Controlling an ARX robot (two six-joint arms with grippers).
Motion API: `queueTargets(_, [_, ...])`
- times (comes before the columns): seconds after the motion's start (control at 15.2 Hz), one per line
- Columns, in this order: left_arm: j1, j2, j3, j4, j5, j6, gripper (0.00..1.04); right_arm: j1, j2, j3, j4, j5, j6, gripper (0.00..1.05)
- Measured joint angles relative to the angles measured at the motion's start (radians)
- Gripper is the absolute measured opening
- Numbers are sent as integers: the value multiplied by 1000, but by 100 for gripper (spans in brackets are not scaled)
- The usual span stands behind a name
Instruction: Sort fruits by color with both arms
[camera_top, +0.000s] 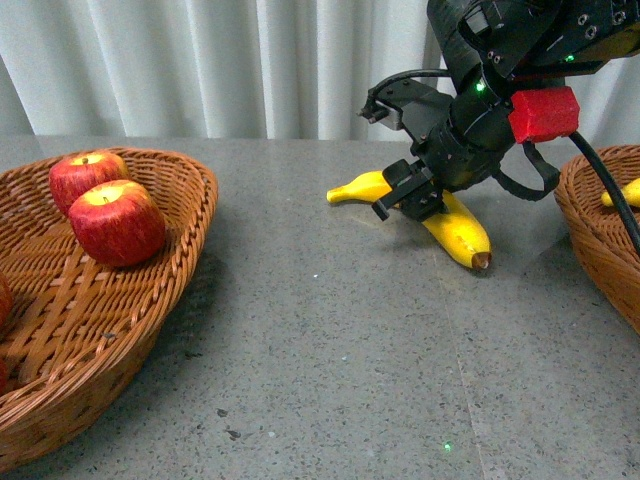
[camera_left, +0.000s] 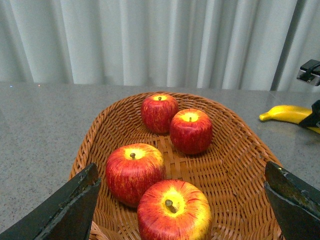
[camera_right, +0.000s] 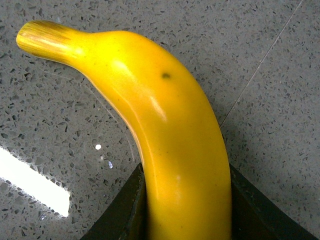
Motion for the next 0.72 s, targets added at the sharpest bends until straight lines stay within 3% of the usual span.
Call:
queueTargets(0.13, [0, 0, 0, 0, 0, 0, 98, 0, -4, -5, 16, -8, 11, 36])
queueTargets(0.26, [0, 0, 0, 0, 0, 0, 98, -2, -36, -40, 102, -76, 72, 36])
queueTargets(0.52, [0, 0, 0, 0, 0, 0, 98, -51, -264, -240, 463, -367, 334, 36])
queueTargets(0.72, [0, 0, 0, 0, 0, 0, 98, -180, -432, -468, 736, -509, 521, 36])
